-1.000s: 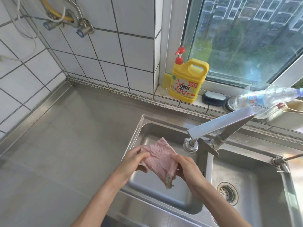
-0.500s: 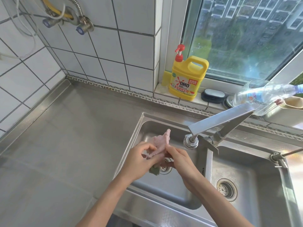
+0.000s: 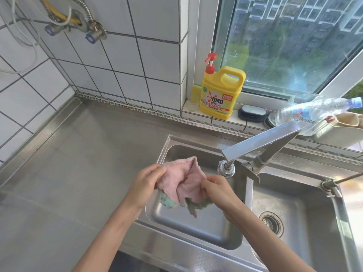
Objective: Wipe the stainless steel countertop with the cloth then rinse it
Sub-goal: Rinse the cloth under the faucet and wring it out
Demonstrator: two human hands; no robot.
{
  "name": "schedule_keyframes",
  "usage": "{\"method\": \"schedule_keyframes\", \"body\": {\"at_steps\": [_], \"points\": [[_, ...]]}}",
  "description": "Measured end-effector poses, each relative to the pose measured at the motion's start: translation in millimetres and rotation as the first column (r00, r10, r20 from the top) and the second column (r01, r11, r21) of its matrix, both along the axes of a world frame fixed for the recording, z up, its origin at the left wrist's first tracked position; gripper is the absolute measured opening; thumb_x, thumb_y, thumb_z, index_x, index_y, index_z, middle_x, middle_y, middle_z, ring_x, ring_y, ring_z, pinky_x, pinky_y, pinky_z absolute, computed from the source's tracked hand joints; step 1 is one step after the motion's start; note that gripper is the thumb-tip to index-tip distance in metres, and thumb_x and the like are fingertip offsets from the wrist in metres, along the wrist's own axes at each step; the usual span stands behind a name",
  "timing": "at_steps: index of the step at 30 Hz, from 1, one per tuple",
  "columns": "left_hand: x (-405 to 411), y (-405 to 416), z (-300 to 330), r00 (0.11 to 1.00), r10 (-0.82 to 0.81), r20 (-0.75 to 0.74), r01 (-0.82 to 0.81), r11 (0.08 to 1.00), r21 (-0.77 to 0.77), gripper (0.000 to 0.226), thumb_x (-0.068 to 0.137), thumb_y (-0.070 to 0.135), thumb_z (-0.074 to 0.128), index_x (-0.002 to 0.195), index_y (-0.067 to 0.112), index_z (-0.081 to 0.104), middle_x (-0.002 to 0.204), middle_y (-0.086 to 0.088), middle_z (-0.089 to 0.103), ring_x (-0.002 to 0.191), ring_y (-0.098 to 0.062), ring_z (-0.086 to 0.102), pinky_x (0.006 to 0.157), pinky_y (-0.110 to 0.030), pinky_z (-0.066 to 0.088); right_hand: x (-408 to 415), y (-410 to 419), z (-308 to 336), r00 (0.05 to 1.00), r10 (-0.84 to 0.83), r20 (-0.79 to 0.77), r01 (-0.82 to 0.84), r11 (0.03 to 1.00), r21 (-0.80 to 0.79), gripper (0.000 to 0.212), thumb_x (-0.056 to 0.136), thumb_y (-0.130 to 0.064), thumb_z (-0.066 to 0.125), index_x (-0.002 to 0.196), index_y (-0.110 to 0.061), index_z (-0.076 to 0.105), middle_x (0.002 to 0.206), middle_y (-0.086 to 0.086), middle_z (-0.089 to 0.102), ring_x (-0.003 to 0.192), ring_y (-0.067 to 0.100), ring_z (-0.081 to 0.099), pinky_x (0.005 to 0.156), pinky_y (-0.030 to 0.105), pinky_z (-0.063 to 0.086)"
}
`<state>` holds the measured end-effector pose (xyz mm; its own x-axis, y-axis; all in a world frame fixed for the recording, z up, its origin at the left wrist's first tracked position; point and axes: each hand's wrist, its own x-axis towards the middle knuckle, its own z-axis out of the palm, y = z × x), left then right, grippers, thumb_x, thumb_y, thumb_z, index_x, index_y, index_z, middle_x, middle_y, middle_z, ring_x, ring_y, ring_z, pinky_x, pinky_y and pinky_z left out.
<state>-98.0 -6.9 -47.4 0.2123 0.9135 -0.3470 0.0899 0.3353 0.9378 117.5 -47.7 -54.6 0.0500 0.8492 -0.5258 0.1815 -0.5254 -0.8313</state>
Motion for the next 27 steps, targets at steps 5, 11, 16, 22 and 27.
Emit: {"method": "schedule_keyframes", "body": {"at_steps": [5,11,16,22,27], "points": [[-31.1,22.0,13.3,0.983,0.143,0.117,-0.124,0.981,-0.149,0.022,0.097,0.02,0.056,0.109,0.005,0.067,0.101,-0.023,0.063,0.092,-0.03,0.06,0.079,-0.039,0.046,21.2,-12.5,21.6,0.994,-0.087,-0.065,0.094,0.989,0.116,0.017,0.077,-0.022,0.046,0.06,-0.025,0.048,0.062,-0.006,0.04,0.064,0.014,0.037,0.065,0.033,0.034],[-41.6,47.1,49.3,0.993,-0.121,0.007,0.121,0.993,-0.016,0.042,0.083,0.043,0.077,0.103,0.006,0.072,0.11,-0.029,0.071,0.097,-0.033,0.068,0.096,-0.049,0.051,52.5,-37.0,57.6,0.998,0.007,0.059,-0.025,0.949,0.313,0.062,0.084,-0.056,0.068,0.077,0.002,0.05,0.066,-0.001,0.041,0.064,0.014,0.041,0.06,0.032,0.034],[-1.5,83.0,91.1,0.972,-0.229,0.054,0.22,0.966,0.132,0.028,0.075,0.042,0.088,0.096,0.029,0.075,0.096,-0.002,0.078,0.083,-0.016,0.076,0.072,-0.028,0.062,91.6,-41.8,101.0,0.995,-0.069,-0.074,0.096,0.885,0.455,0.028,0.095,-0.039,0.071,0.079,-0.016,0.069,0.068,-0.005,0.06,0.066,0.012,0.057,0.061,0.029,0.047],[85.6,132.3,124.2,0.918,-0.38,0.113,0.36,0.918,0.168,0.025,0.082,0.024,0.075,0.105,0.022,0.067,0.092,-0.003,0.079,0.078,-0.013,0.077,0.066,-0.025,0.062,139.8,-44.6,125.9,0.95,-0.259,-0.173,0.31,0.843,0.439,0.032,0.088,-0.044,0.071,0.103,-0.017,0.078,0.088,0.022,0.075,0.073,0.026,0.071,0.057,0.028,0.055],[151.3,149.1,108.8,0.9,-0.419,-0.122,0.435,0.882,0.181,0.028,0.092,0.018,0.074,0.116,0.009,0.064,0.104,-0.008,0.076,0.098,-0.025,0.073,0.086,-0.035,0.062,163.4,-52.6,90.5,0.904,-0.407,-0.133,0.427,0.84,0.334,0.027,0.093,-0.038,0.069,0.094,-0.012,0.078,0.092,0.028,0.074,0.073,0.028,0.068,0.067,0.039,0.052]]}}
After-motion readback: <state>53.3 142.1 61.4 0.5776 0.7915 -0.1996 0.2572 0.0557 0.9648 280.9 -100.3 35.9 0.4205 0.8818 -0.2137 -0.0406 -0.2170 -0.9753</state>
